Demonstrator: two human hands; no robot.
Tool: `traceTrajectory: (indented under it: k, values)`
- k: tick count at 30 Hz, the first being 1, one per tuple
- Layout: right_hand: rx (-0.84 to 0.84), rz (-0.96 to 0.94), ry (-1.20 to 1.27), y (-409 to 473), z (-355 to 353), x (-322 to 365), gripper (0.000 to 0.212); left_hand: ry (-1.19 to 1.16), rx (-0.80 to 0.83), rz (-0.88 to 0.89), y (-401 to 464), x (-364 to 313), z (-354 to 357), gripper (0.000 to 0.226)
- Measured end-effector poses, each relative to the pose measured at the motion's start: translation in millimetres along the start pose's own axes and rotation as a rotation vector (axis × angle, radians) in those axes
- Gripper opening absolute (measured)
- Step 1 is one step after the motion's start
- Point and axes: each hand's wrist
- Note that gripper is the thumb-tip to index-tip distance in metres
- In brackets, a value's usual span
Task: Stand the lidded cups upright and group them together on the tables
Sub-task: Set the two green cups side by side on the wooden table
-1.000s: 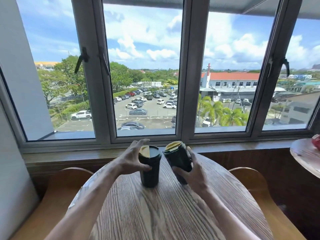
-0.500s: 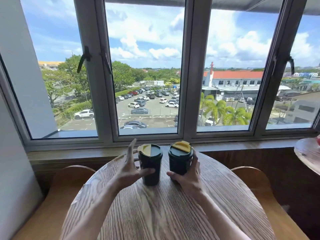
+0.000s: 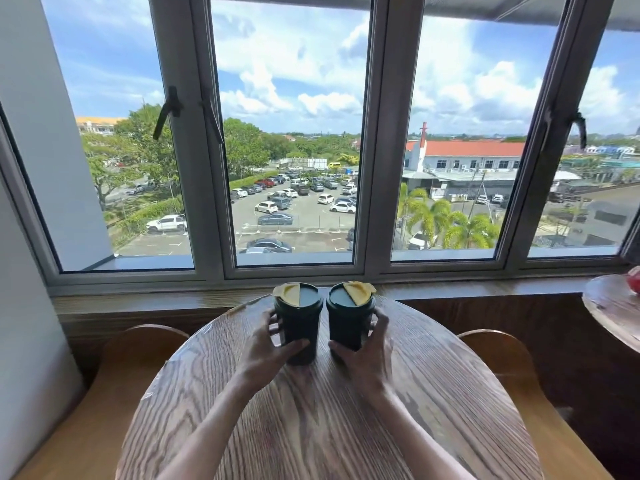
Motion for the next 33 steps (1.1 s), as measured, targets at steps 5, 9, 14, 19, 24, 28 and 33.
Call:
traceTrajectory:
  k: [5,9,14,19,24,28,33]
  values:
    - [-0.025,-0.016,-0.031,-3,9,12,0.087,0.002,-0.022,-0.014,-2,2,0,0.072]
    - [-0.064,-0.007,-0.082,-2,10,13,0.087,0.018,-0.038,-0.009,-2,2,0,0.071]
    - [-0.013,0.041,-0.129,2,12,11,0.091,0.04,-0.042,-0.009,-5,2,-1,0.071]
    - [-0.004,0.089,-0.171,-1,11,14,0.098,0.02,-0.004,-0.046,-8,5,-1,0.077]
    - [0.02,0.095,-0.17,-11,2,15,0.107,0.209,0.04,-0.106,-24,9,4,0.092]
    - [0.082,0.028,-0.161,-19,-20,5,0.102,0.472,-0.045,-0.192,-52,5,21,0.062]
    - [0.127,-0.002,-0.173,-27,-72,-17,0.098,0.58,0.172,0.0,-65,-31,63,0.019]
Point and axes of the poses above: each hand's wrist, its own y-axis towards the middle knuckle, its own z-axis out of the palm, x = y × z, and after that the axes turned 8 degrees about x, right-handed
